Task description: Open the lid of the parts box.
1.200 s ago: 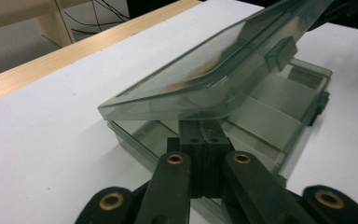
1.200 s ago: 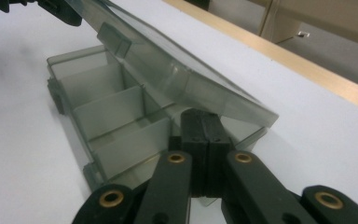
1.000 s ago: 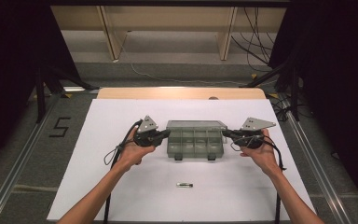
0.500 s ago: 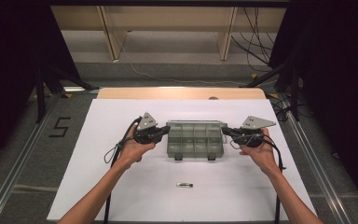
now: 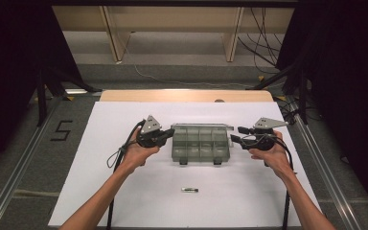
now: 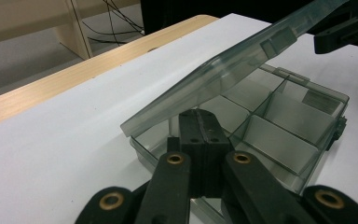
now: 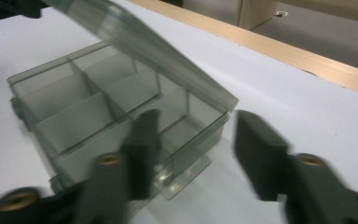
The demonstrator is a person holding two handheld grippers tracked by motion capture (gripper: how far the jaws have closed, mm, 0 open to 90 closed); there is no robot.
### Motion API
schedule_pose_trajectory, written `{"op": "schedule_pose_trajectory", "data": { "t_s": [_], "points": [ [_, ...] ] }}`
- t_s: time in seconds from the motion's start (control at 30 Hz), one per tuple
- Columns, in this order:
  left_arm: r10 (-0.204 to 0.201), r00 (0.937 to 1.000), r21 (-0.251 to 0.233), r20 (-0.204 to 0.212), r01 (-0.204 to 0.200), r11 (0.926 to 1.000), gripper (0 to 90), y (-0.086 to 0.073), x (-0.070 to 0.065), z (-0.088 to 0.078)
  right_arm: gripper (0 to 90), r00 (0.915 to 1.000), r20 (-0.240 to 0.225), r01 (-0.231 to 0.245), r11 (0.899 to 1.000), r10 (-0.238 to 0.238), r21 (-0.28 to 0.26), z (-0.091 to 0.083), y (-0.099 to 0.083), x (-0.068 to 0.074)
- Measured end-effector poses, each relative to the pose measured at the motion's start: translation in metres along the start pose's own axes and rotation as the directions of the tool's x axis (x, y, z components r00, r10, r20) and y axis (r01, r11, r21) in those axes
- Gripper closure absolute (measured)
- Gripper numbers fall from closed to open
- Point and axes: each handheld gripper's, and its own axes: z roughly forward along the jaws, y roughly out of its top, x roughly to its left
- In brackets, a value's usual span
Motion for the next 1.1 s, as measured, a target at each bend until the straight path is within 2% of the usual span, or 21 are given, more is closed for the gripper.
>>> {"op": "schedule_pose_trajectory", "data": {
  "t_s": [0.03, 0.1, 0.13, 0.2, 0.23, 0.3, 0.4, 0.47, 0.5, 0.53, 0.6, 0.67, 0.7, 0.73, 0.83, 0.9, 0.93, 0.97, 1.0, 1.1],
  "points": [
    [-0.001, 1.0000, -0.001, -0.003, 0.001, 1.0000, 89.5, 0.000, 0.000, 0.000, 40.4, 1.0000, 0.000, 0.000, 1.000, 0.000, 0.000, 0.000, 0.000, 0.000],
    [-0.001, 1.0000, -0.003, -0.005, 0.001, 1.0000, 89.5, 0.000, 0.000, 0.000, 27.7, 0.9999, 0.011, -0.002, 1.000, 0.002, 0.006, 0.005, 0.001, 0.000],
    [-0.001, 1.0000, -0.003, -0.006, 0.001, 1.0000, 89.5, 0.000, 0.000, 0.000, 25.7, 0.9999, 0.013, 0.004, 1.000, -0.004, 0.018, 0.006, 0.002, -0.001],
    [-0.006, 1.0000, -0.003, -0.004, 0.006, 1.0000, 89.5, 0.000, 0.001, 0.000, 23.7, 1.0000, 0.005, -0.001, 1.000, 0.001, 0.009, 0.008, 0.002, -0.001],
    [-0.009, 0.9999, -0.003, -0.005, 0.009, 1.0000, 89.5, 0.000, 0.001, 0.000, 22.5, 0.9996, 0.014, 0.024, 1.000, -0.025, 0.016, 0.012, 0.003, -0.004],
    [-0.017, 0.9998, -0.005, -0.005, 0.017, 0.9999, 89.4, 0.000, 0.001, 0.000, 22.9, 0.9997, 0.010, 0.021, 1.000, -0.021, 0.011, 0.013, 0.004, -0.004],
    [-0.023, 0.9997, -0.002, -0.002, 0.023, 0.9997, 89.3, 0.000, 0.002, -0.001, 25.0, 0.9990, 0.013, 0.043, 0.999, -0.043, -0.002, 0.018, 0.009, -0.005],
    [-0.023, 0.9997, 0.001, -0.001, 0.023, 0.9997, 89.2, 0.000, 0.002, -0.001, 28.0, 0.9987, 0.011, 0.049, 0.999, -0.049, -0.004, 0.020, 0.011, -0.005],
    [-0.022, 0.9998, 0.002, 0.000, 0.022, 0.9998, 89.0, 0.000, 0.002, -0.001, 33.3, 0.9974, 0.018, 0.070, 0.998, -0.069, -0.012, 0.022, 0.013, -0.006],
    [-0.020, 0.9998, 0.003, 0.000, 0.020, 0.9998, 89.0, 0.000, 0.002, -0.001, 33.3, 0.9974, 0.018, 0.070, 0.998, -0.069, -0.012, 0.022, 0.013, -0.006],
    [-0.022, 0.9998, 0.005, 0.000, 0.022, 0.9998, 88.8, 0.000, 0.002, -0.001, 44.1, 0.9954, 0.014, 0.095, 0.995, -0.095, -0.023, 0.023, 0.015, -0.006],
    [-0.021, 0.9998, 0.008, -0.002, 0.021, 0.9998, 88.3, -0.001, 0.002, -0.001, 50.9, 0.9943, 0.011, 0.106, 0.994, -0.106, -0.034, 0.023, 0.016, -0.006],
    [-0.024, 0.9997, 0.007, -0.003, 0.024, 0.9997, 88.3, -0.001, 0.001, 0.000, 50.9, 0.9943, 0.011, 0.106, 0.994, -0.106, -0.034, 0.023, 0.016, -0.006],
    [-0.027, 0.9996, 0.007, -0.003, 0.027, 0.9996, 87.5, -0.002, 0.001, 0.000, 56.6, 0.9921, 0.005, 0.125, 0.991, -0.125, -0.037, 0.023, 0.017, -0.006],
    [-0.038, 0.9992, 0.029, -0.015, 0.038, 0.9988, 84.7, -0.003, 0.000, 0.001, 62.2, 0.9896, 0.003, 0.144, 0.988, -0.144, -0.061, 0.023, 0.018, -0.006],
    [-0.045, 0.9989, 0.057, -0.015, 0.046, 0.9973, 83.1, -0.005, -0.002, 0.003, 63.1, 0.9902, -0.001, 0.139, 0.989, -0.139, -0.059, 0.024, 0.019, -0.006],
    [-0.050, 0.9986, 0.077, -0.017, 0.051, 0.9957, 80.6, -0.006, -0.003, 0.004, 64.6, 0.9909, -0.007, 0.134, 0.989, -0.134, -0.058, 0.024, 0.019, -0.005],
    [-0.073, 0.9970, 0.090, -0.024, 0.075, 0.9931, 76.7, -0.008, -0.005, 0.006, 67.1, 0.9889, 0.003, 0.148, 0.987, -0.149, -0.067, 0.024, 0.019, -0.006],
    [-0.080, 0.9966, 0.109, -0.020, 0.082, 0.9906, 73.3, -0.010, -0.005, 0.007, 68.4, 0.9885, 0.005, 0.151, 0.986, -0.151, -0.076, 0.025, 0.019, -0.006],
    [-0.097, 0.9944, 0.171, -0.040, 0.103, 0.9798, 60.4, -0.014, -0.008, 0.011, 71.2, 0.9876, 0.008, 0.157, 0.985, -0.156, -0.069, 0.024, 0.021, -0.005]
  ]
}}
